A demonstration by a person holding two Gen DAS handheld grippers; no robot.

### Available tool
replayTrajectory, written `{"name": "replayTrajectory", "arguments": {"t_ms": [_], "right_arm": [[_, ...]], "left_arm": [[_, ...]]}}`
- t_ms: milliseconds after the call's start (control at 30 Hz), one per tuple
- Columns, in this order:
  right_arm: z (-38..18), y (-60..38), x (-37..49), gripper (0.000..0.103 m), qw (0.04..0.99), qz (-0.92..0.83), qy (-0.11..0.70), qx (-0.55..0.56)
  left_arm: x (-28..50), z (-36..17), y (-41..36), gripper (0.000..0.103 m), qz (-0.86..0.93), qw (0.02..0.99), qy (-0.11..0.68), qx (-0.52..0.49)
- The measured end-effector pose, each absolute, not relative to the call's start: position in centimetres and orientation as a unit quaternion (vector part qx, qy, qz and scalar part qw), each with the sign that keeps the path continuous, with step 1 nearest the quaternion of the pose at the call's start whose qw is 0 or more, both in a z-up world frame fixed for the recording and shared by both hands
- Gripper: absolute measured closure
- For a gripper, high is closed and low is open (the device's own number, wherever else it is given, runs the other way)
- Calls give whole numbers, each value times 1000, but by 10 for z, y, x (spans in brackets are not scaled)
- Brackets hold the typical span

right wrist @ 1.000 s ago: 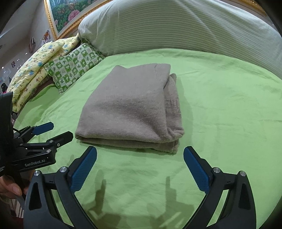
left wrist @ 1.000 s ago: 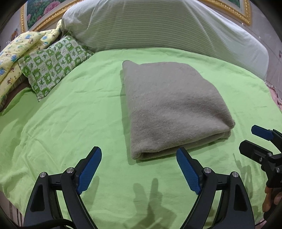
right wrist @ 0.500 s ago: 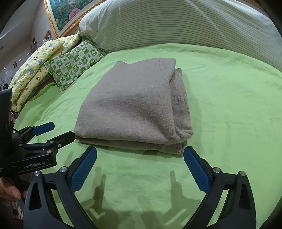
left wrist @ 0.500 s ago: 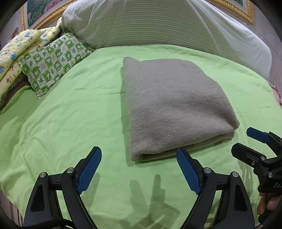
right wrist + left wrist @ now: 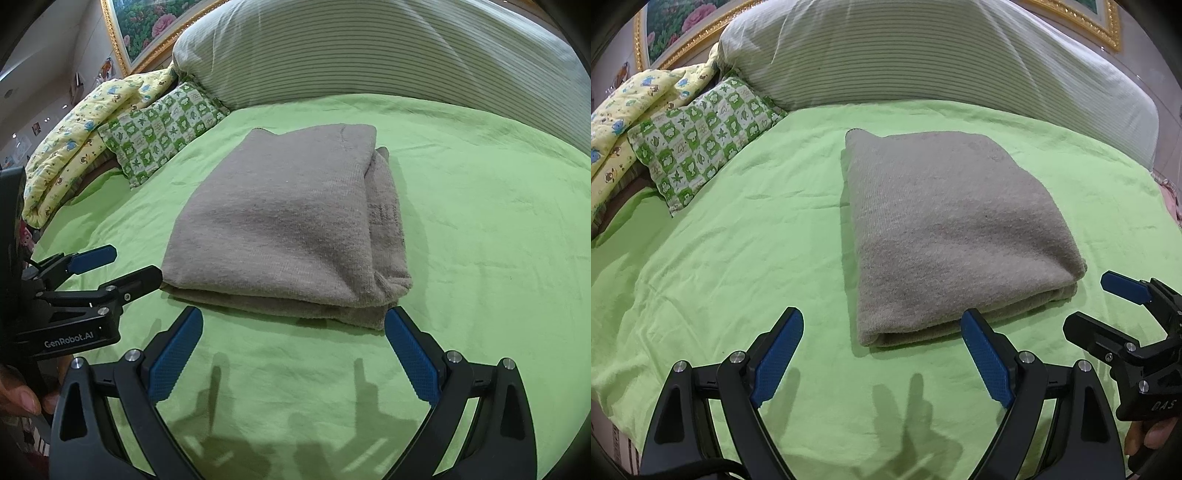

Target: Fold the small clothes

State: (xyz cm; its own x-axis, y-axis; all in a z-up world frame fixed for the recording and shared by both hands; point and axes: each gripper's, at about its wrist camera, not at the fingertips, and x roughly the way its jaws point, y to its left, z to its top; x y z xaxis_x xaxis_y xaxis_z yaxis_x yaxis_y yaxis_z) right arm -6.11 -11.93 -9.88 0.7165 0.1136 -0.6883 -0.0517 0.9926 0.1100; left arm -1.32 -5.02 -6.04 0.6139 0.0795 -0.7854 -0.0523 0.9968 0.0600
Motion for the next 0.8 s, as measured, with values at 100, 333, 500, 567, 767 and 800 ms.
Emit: {"name": "replayTrajectory", "arguments": {"t_ms": [100,333,500,567,767,800], "right_arm": [[-98,-119,-60,4,926,44,373,42],[-97,-117,-59,4,927,43,371,44],[-94,-116,-61,4,928,46,366,40],[-93,-115,-61,4,929,47,366,39],[-91,-119,-60,4,930,45,362,39],[-90,-120,-59,4,930,45,362,39]], "left_arm": [[-14,-60,-50,15,39,898,437,14],[-14,-59,-50,15,40,898,437,13],[-14,-58,-49,15,42,899,435,11],[-15,-58,-49,15,44,900,434,10],[-16,-56,-46,15,48,900,434,6],[-16,-56,-46,15,48,900,433,5]]}}
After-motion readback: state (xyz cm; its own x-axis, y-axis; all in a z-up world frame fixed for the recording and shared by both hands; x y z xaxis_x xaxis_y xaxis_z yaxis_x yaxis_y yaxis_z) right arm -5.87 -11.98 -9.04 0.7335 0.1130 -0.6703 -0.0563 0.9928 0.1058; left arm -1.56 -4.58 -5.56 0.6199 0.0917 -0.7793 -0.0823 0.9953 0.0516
